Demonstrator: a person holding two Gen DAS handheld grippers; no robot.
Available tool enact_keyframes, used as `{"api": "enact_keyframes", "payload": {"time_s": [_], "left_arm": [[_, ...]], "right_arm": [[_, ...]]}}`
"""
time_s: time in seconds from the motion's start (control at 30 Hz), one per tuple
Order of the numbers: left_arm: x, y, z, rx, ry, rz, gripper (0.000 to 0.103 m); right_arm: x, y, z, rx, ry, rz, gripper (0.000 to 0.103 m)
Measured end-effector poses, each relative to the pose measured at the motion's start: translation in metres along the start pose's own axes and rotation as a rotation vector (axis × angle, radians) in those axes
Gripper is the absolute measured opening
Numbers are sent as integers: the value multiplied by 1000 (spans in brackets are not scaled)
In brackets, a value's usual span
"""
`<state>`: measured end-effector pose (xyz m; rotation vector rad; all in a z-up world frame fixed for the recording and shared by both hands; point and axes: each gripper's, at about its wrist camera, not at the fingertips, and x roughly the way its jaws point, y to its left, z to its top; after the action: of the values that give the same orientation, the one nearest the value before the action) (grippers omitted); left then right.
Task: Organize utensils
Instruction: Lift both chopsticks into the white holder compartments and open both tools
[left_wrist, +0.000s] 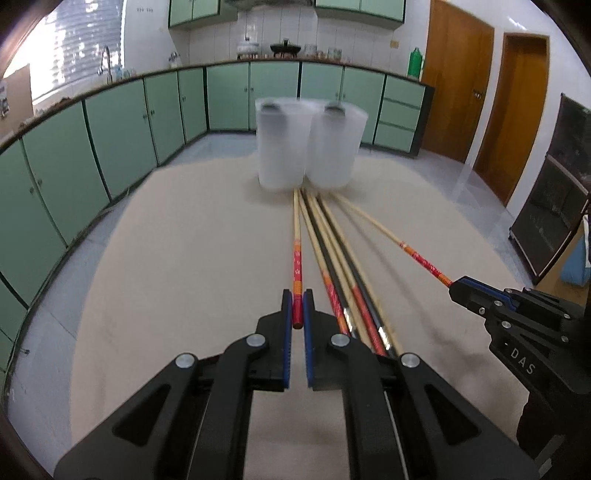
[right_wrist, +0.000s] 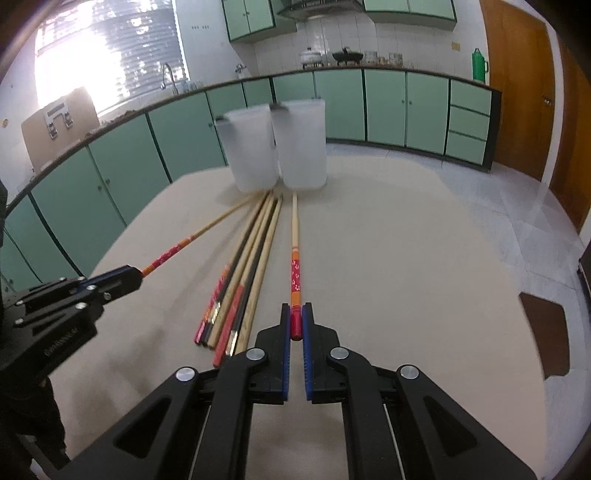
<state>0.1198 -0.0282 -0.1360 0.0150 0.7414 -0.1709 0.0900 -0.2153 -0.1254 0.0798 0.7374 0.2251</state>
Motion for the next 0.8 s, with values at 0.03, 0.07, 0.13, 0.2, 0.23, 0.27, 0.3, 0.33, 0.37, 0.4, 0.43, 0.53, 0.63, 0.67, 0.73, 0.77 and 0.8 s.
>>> {"api": "enact_keyframes", "payload": {"time_s": [0.03,0.07,0.13,0.2,0.23,0.27,0.3,0.33,0.37,0.4,0.43,0.53,0.63,0.67,0.73,0.77,0.8], "left_arm": [[-5,1,4,1,-14,-2,5],[-12,1,9,2,-35,-2,5],[-21,3,17,3,-64,-1,5],[-31,6,26,3,-99,-3,5],[-36,7,31,4,-115,-4,5],[-41,8,37,5,-132,-5,5],[-44,9,40,4,-144,-7,5],[-48,10,45,5,-158,-7,5],[-50,11,50,6,-170,-6,5],[-52,12,55,7,-186,-4,5],[-54,13,61,10,-199,-6,5],[-57,15,76,12,-222,-21,5],[-57,16,92,18,-242,-28,5],[-56,17,97,17,-246,-33,5],[-53,20,105,7,-245,-52,5],[-52,21,109,2,-244,-60,5],[-52,21,112,1,-246,-63,5]], "right_arm": [[-3,-1,3,-1,-10,0,6],[-8,-2,7,1,-23,3,6],[-15,-3,16,5,-46,8,6],[-23,-5,26,5,-71,13,6],[-25,-5,30,4,-80,16,6],[-29,-6,36,3,-92,18,6],[-31,-6,41,1,-101,21,6],[-34,-7,46,-3,-112,22,6],[-37,-7,53,-9,-125,23,6],[-40,-7,60,-14,-135,26,6],[-42,-7,65,-16,-140,28,6],[-48,-7,86,-25,-160,45,6],[-50,-5,106,-45,-172,53,6],[-51,-5,112,-51,-177,57,6],[-51,-4,123,-59,-184,67,6],[-51,-4,130,-64,-187,73,6],[-51,-3,134,-70,-189,75,6]]}}
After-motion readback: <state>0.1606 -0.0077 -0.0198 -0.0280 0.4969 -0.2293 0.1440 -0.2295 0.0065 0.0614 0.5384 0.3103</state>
